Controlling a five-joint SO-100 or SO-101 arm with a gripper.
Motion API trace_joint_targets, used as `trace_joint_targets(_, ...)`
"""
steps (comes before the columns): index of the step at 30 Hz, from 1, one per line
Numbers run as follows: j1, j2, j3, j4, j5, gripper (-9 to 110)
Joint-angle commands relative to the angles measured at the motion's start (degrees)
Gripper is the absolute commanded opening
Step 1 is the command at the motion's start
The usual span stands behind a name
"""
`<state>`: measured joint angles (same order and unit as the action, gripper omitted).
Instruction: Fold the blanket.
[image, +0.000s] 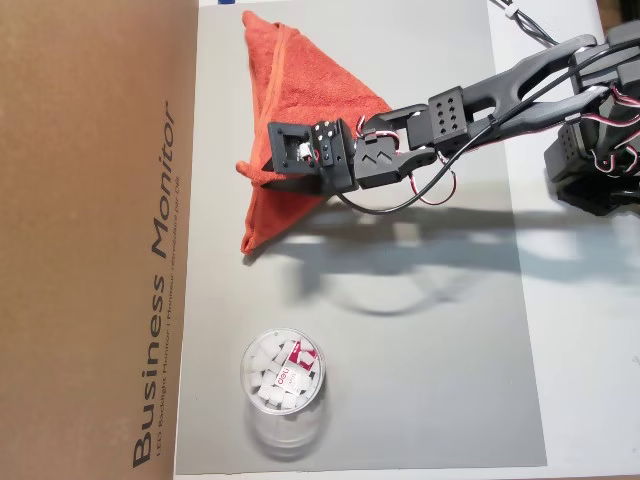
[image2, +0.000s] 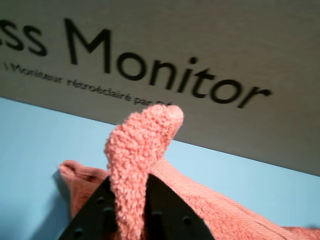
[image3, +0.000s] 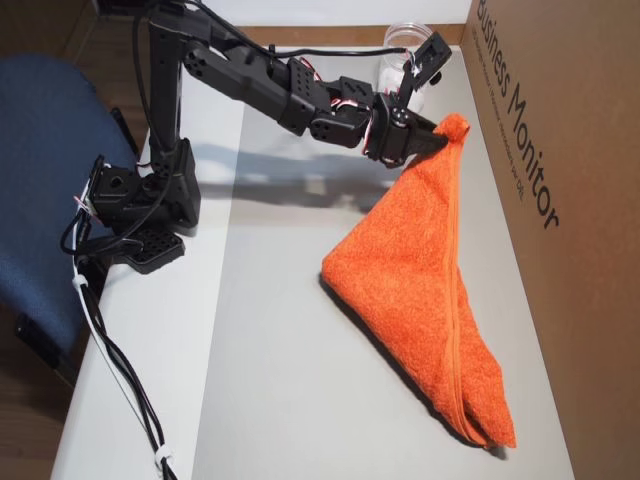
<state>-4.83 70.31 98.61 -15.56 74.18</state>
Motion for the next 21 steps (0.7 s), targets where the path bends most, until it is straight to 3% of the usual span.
trace_joint_targets(1, -1.2, -1.7, -5.1, -1.4, 0.3, 0)
trace_joint_targets(21, -2.0, -9.9, -7.3, -1.4, 0.3, 1)
